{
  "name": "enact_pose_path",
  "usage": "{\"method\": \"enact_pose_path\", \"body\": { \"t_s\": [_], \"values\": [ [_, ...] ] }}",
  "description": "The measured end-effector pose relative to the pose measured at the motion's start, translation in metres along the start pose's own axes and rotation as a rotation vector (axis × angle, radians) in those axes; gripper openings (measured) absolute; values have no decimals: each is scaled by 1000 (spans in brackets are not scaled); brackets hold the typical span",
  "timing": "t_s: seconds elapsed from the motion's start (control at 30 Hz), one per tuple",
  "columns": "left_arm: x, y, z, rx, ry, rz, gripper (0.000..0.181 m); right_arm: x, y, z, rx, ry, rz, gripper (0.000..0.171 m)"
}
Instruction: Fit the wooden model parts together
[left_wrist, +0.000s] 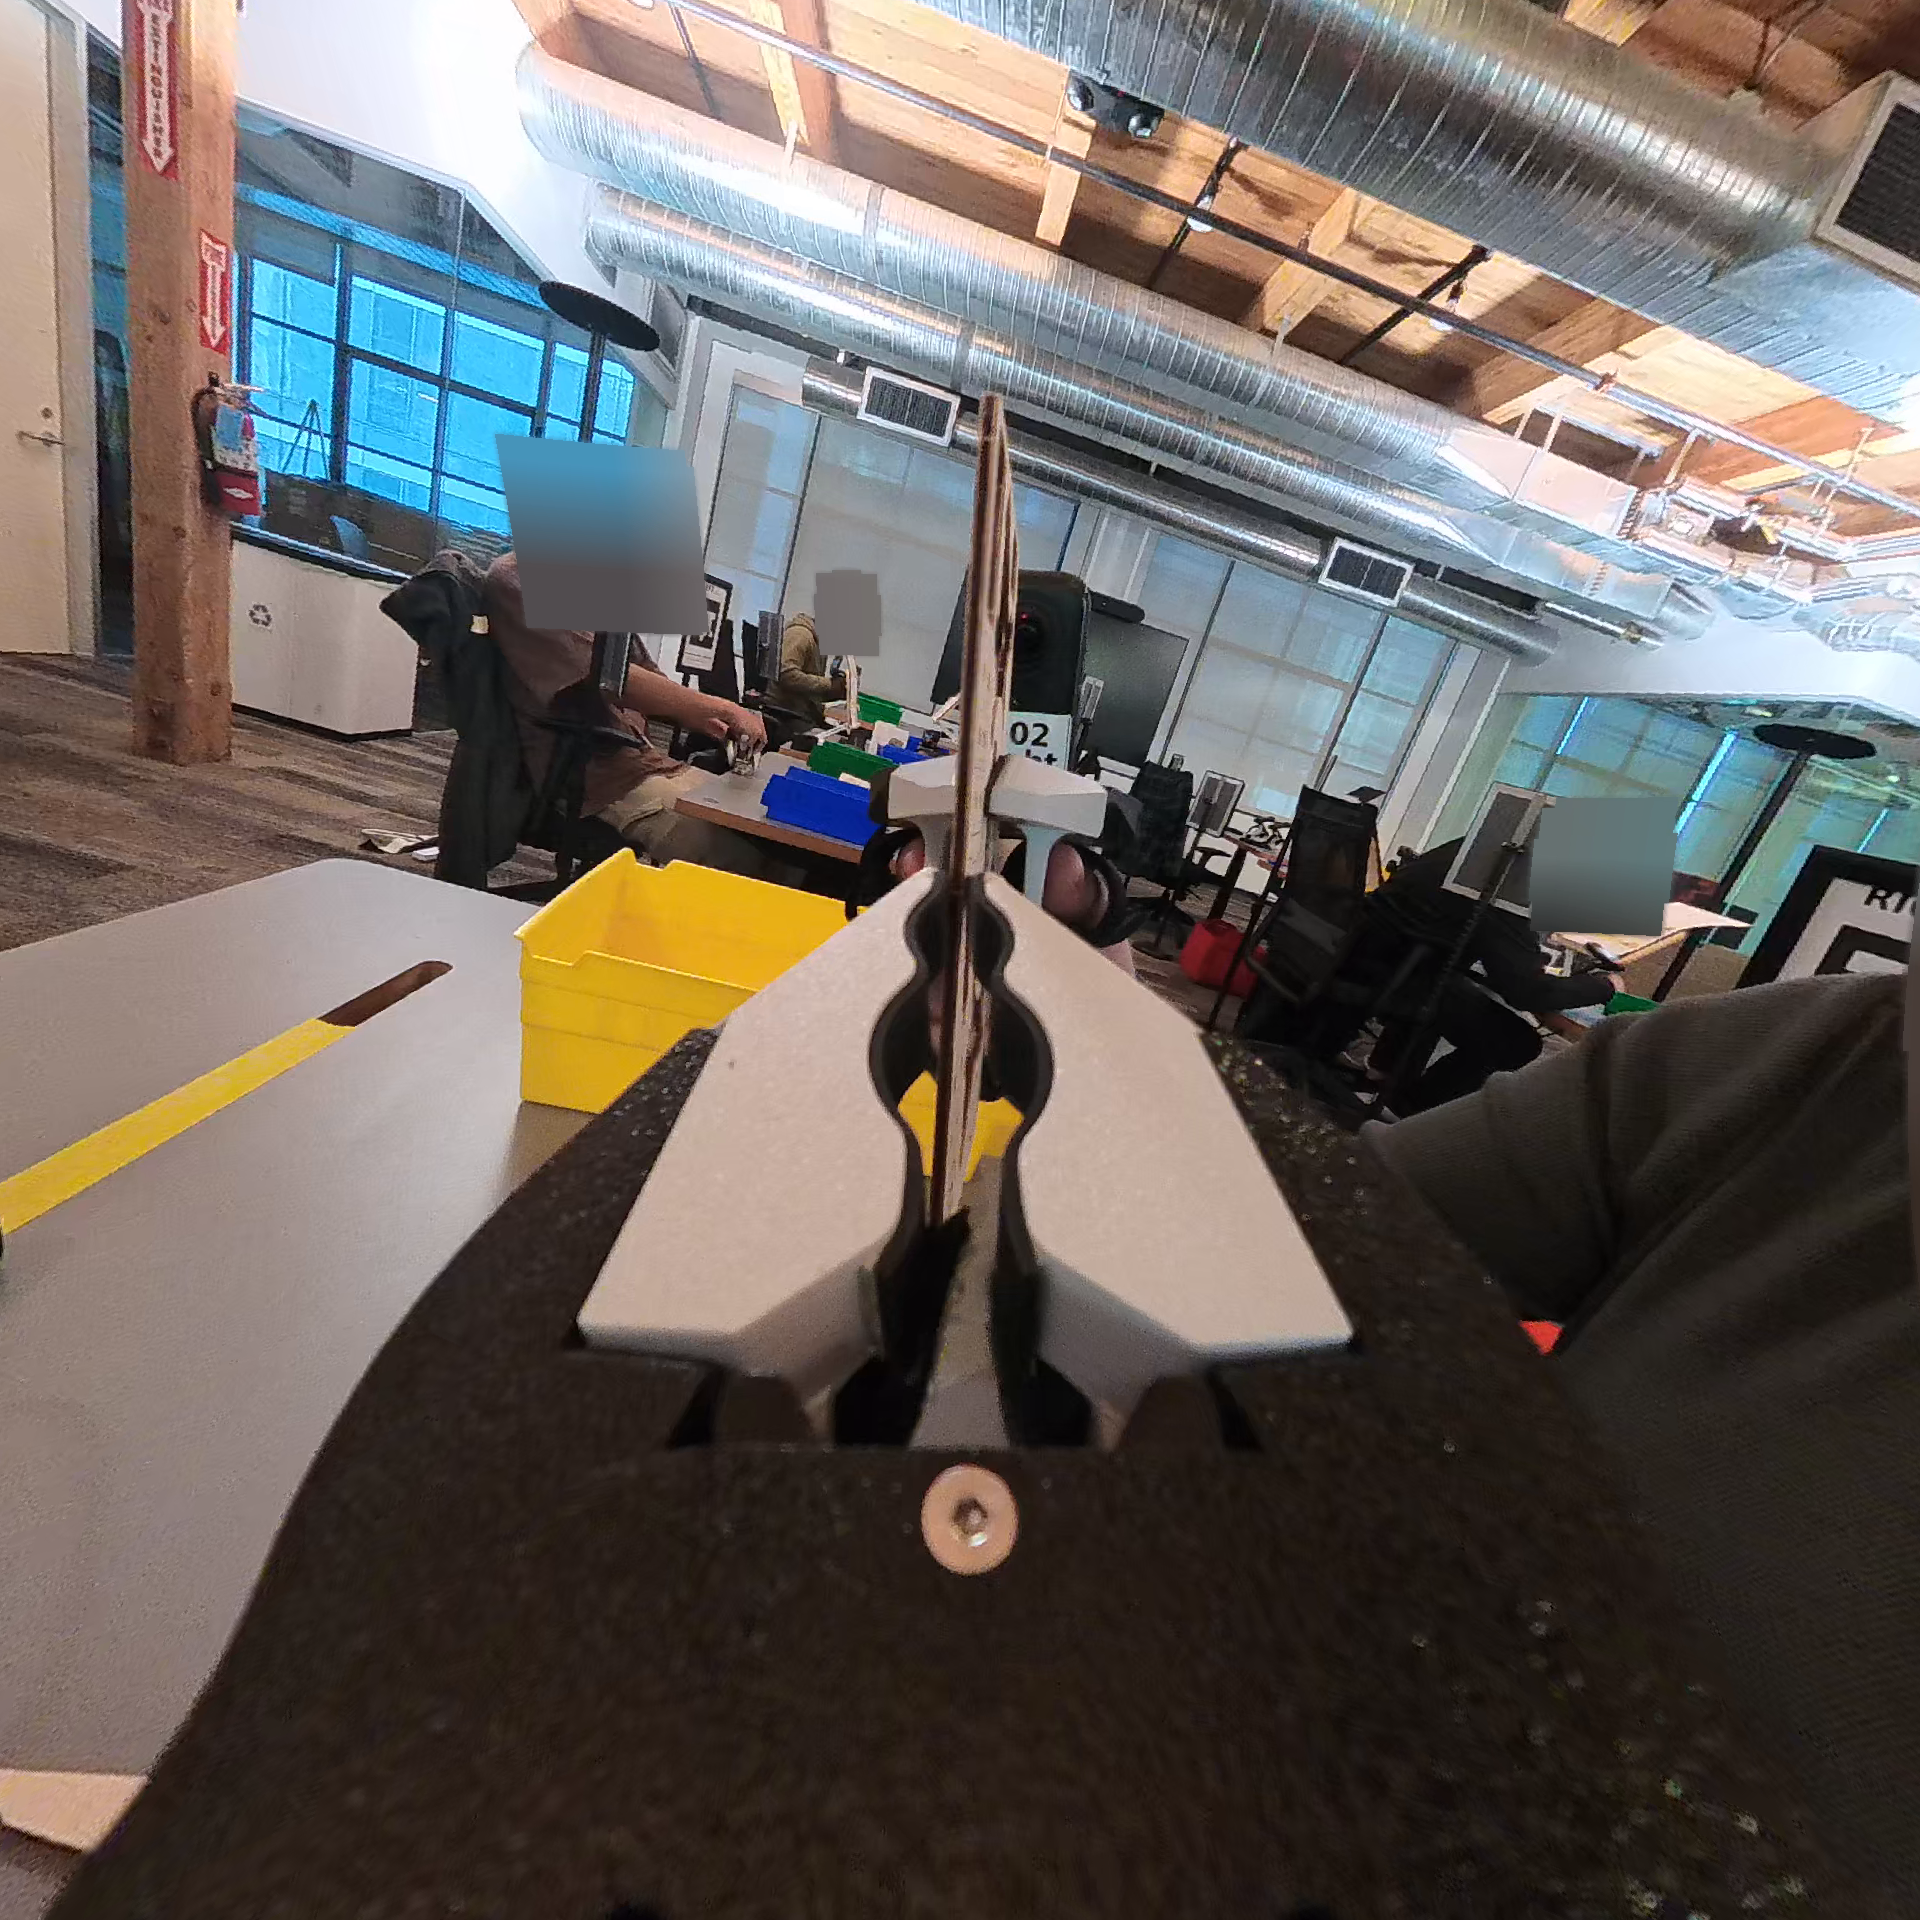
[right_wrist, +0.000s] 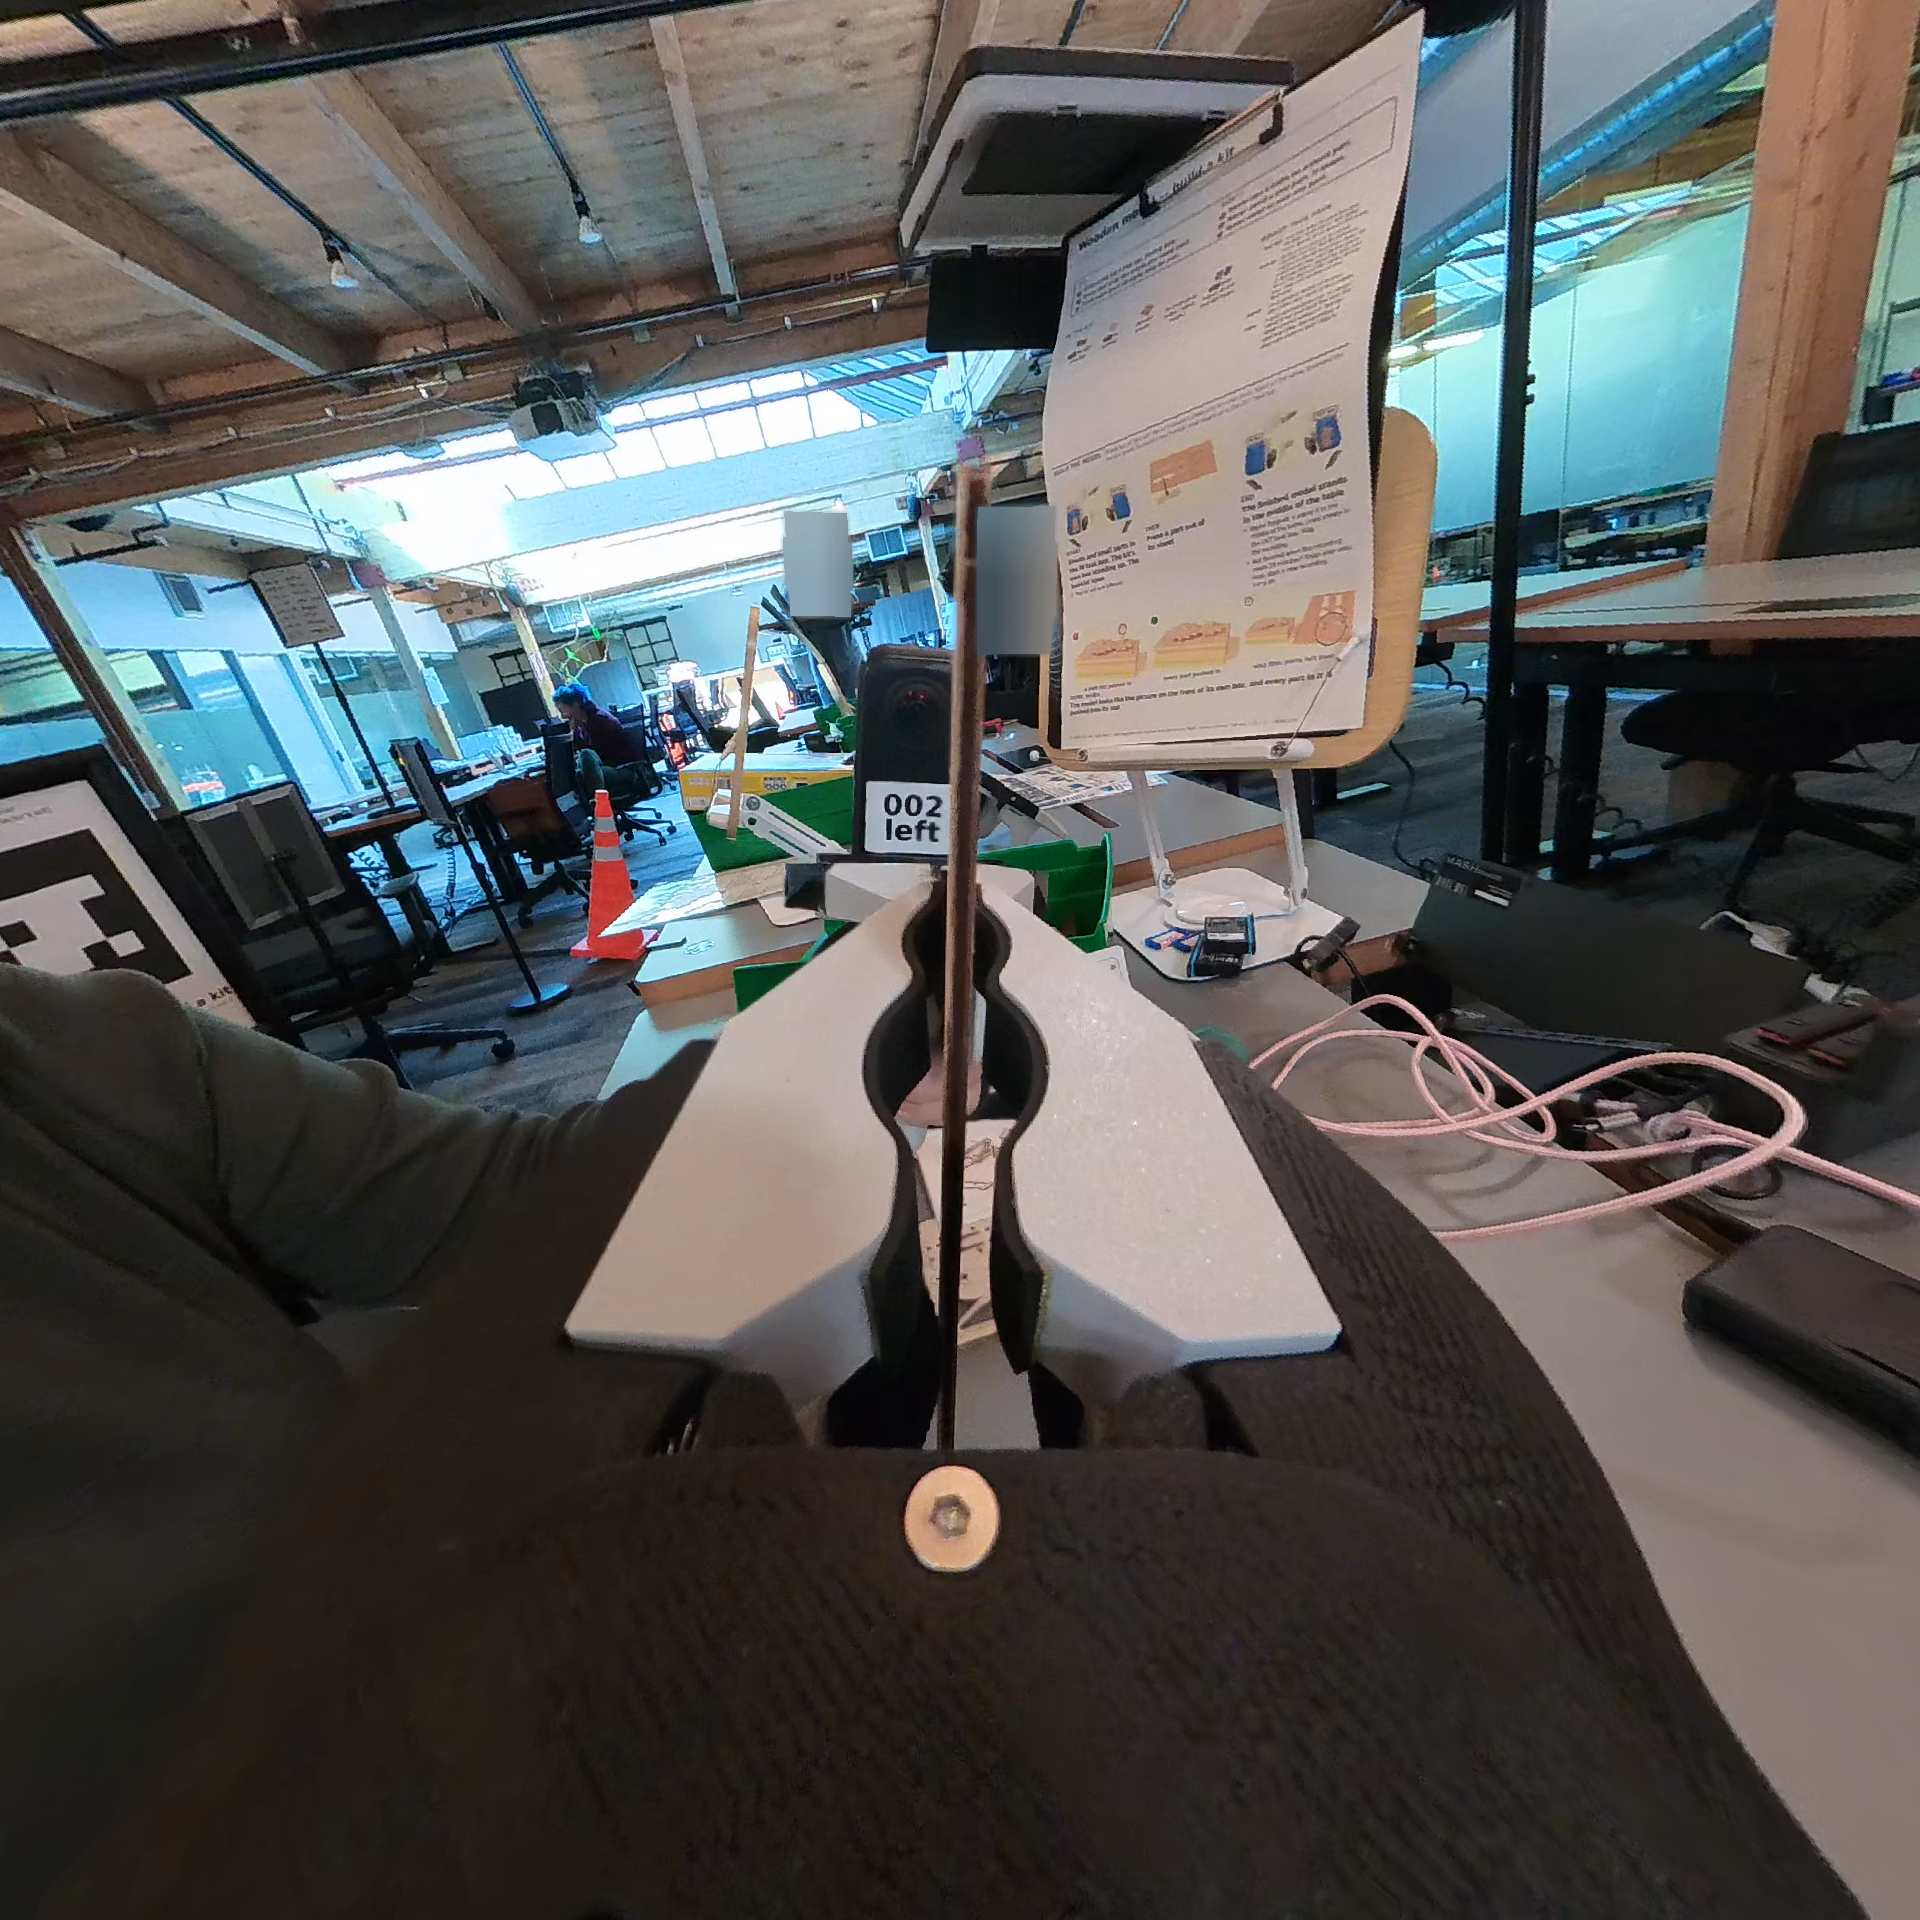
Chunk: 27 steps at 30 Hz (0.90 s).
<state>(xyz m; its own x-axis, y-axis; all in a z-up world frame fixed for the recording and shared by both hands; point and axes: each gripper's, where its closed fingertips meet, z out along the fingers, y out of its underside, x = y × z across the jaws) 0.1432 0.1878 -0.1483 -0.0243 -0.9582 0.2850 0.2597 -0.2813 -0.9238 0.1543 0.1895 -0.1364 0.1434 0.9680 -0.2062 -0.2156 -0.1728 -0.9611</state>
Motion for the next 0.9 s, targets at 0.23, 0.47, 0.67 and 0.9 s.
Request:
{"method": "enact_pose_path", "body": {
  "t_s": [0.23,0.47,0.67,0.9],
  "values": [
    [-15,5,-4,-64,-178,171,2,6,7,4,-49,92,-88,1],
    [-37,7,-9,-114,-467,375,1,18,17,9,-82,205,-152,1],
    [-47,10,-9,-104,-534,376,1,26,20,10,-99,282,-208,0],
    [-34,13,-2,-105,-348,180,12,23,9,4,-42,245,-189,1]
  ]
}}
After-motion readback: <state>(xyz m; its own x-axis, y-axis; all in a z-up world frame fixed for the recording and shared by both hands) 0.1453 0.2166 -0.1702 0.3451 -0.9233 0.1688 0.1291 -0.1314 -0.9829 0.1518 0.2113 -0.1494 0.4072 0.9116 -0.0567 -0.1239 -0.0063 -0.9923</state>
